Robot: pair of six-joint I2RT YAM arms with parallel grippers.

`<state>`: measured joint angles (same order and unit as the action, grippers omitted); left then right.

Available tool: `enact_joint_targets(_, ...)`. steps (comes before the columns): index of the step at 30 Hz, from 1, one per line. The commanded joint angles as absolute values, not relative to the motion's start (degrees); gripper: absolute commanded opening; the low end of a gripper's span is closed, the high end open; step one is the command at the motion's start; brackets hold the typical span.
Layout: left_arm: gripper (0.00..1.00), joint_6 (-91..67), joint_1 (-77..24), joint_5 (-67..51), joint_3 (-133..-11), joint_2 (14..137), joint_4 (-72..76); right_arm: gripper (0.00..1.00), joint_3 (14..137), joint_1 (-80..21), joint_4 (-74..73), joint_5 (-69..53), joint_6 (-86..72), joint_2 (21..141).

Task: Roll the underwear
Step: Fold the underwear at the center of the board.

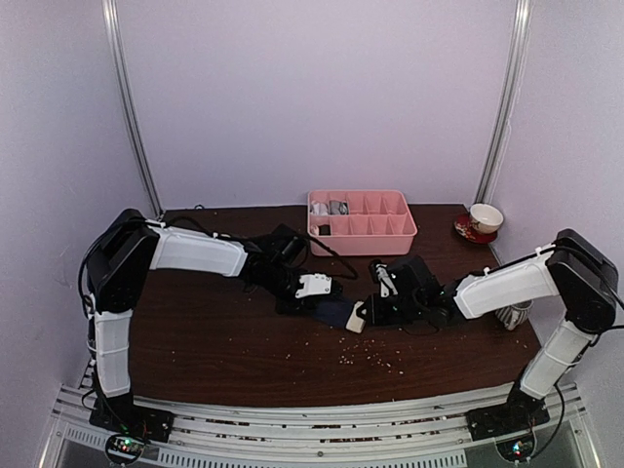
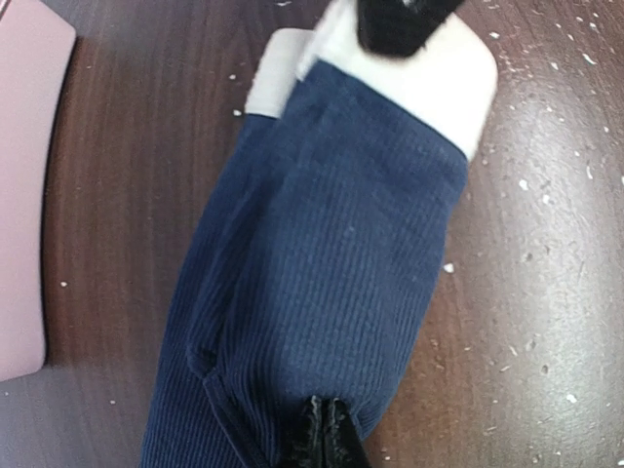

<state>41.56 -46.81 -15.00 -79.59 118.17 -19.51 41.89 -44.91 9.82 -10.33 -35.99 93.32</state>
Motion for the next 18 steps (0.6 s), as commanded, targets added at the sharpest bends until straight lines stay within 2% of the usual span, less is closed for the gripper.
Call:
enact_joint_targets(1, 0.03, 40.98, -46.49, -12.62, -81.61, 118.82, -17.82, 0.0, 44.83, -44.13, 7.09, -7.61, -34.41, 95.97)
enact_joint_targets(11, 0.03, 42.25, -46.54, -7.25, -81.32, 120.54, -18.36, 0.04, 48.69, -42.07, 2.36, -2.72, -31.99, 99.76)
enact_joint_targets(18, 0.05, 42.28, -46.41, -6.17, -83.37, 122.81, -19.61, 0.24, 51.04, -42.01, 0.62, -0.31, -28.99, 100.27)
